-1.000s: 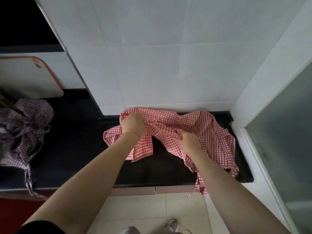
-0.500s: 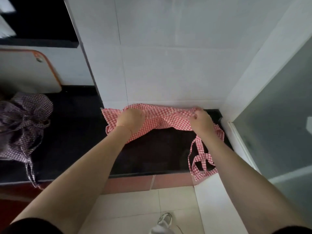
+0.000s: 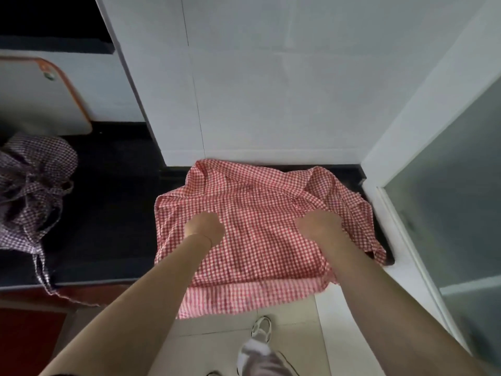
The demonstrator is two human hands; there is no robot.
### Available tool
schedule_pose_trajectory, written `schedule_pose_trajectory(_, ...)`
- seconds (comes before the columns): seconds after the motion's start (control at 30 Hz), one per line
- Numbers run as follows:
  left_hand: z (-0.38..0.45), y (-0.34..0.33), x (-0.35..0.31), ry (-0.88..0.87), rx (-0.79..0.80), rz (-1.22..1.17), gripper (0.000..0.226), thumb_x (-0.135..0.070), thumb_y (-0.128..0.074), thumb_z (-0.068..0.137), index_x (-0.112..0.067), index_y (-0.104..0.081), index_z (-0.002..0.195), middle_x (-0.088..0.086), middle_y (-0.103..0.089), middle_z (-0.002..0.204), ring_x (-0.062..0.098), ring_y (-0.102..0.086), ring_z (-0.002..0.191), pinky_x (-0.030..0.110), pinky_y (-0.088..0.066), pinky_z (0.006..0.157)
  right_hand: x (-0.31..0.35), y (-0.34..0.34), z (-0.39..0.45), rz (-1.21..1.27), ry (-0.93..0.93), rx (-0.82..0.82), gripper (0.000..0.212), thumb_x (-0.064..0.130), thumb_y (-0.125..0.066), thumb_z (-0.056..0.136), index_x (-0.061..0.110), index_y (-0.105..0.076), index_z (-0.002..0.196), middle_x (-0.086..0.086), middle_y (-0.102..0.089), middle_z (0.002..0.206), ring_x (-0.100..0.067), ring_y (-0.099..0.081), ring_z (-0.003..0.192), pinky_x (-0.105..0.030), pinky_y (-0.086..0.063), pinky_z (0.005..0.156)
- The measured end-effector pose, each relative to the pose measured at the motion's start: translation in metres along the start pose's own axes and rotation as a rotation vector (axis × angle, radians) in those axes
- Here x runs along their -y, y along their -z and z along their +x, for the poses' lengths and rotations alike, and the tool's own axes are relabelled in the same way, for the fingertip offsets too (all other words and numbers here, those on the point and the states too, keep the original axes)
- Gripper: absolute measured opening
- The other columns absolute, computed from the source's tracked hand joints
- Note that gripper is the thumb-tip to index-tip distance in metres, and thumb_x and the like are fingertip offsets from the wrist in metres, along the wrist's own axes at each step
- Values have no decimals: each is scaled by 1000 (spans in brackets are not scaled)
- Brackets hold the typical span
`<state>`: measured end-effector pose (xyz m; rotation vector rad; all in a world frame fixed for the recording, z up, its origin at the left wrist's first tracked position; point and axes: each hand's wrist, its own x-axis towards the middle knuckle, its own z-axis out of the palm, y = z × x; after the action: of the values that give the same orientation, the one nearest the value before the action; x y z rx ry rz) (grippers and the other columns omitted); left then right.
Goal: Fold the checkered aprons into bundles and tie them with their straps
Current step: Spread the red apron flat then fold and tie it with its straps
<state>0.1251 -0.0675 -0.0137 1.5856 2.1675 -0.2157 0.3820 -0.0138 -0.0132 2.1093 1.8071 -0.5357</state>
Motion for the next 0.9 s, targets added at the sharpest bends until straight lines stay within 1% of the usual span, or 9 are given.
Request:
schedule_pose_trajectory(0.1, 26, -27, -1, 7, 69, 1, 49, -31, -50, 99, -20, -39, 145, 12, -34, 153, 34, -39, 136, 46, -48, 97, 12, -15, 21, -7, 277, -122, 40, 38, -48, 98, 15, -54, 130, -10, -58, 135, -29, -55, 121, -38, -40, 104)
schedule_pose_trajectory(0.2, 51, -55, -4, 10, 192, 1, 81, -47, -58, 95, -33, -7, 157, 10, 1, 166, 43, -8, 150, 57, -36, 111, 19, -42, 45, -65, 394, -8, 64, 38, -62, 92, 22, -33, 146, -12, -42, 149, -32, -43, 135, -46, -37, 111)
schedule_pose_trajectory(0.3, 72, -75, -7, 32, 258, -3, 99, -64, -60, 87, -40, 6, 156, 7, 17, 165, 45, 8, 150, 65, -23, 115, 22, -58, 72, -95, 414, 77, 88, 47, -65, 90, 28, -10, 156, -12, -13, 164, -35, -17, 149, -53, -23, 119)
schedule_pose_trajectory(0.37, 85, -80, -4, 48, 259, 6, 107, -72, -61, 80, -42, 10, 155, 6, 24, 163, 46, 15, 148, 68, -17, 114, 23, -63, 86, -101, 427, 76, 90, 53, -64, 88, 29, -10, 156, -11, -14, 163, -35, -18, 148, -52, -23, 118)
schedule_pose_trajectory(0.43, 97, -79, 0, 45, 255, 10, 113, -74, -64, 76, -43, 10, 155, 5, 26, 163, 44, 18, 148, 69, -13, 114, 26, -63, 94, -120, 422, 31, 78, 56, -59, 89, 23, -26, 151, -12, -32, 155, -33, -32, 142, -47, -30, 114)
schedule_pose_trajectory(0.57, 111, -69, 5, 36, 274, 3, 109, -64, -72, 76, -44, 1, 156, 3, 21, 164, 41, 14, 150, 67, -15, 116, 42, -47, 102, -33, 437, -41, 38, 43, -49, 97, 19, -54, 126, -5, -59, 128, -26, -55, 121, -37, -38, 104)
schedule_pose_trajectory(0.67, 115, -59, -1, 46, 196, 74, 80, -64, -58, 87, -40, -21, 154, 8, -9, 165, 40, -15, 149, 61, -25, 116, 52, -34, 111, -19, 391, -145, 30, 28, -42, 103, 15, -56, 126, -3, -60, 127, -25, -56, 117, -36, -41, 102)
schedule_pose_trajectory(0.77, 120, -48, -7, 92, 68, 62, 52, -50, -51, 95, -25, -45, 139, 10, -40, 147, 32, -42, 132, 50, -41, 106, 63, -33, 113, -67, 430, -367, 14, 16, -60, 95, 14, -61, 108, -7, -62, 108, -23, -61, 97, -36, -50, 81)
schedule_pose_trajectory(0.9, 133, -36, -5, 155, -233, -20, 32, -28, -54, 95, -12, -49, 123, 10, -44, 128, 25, -48, 112, 36, -54, 77, 78, -42, 134, -75, 434, -476, 31, 14, -83, 73, 13, -58, 90, -8, -58, 88, -21, -58, 73, -31, -48, 56)
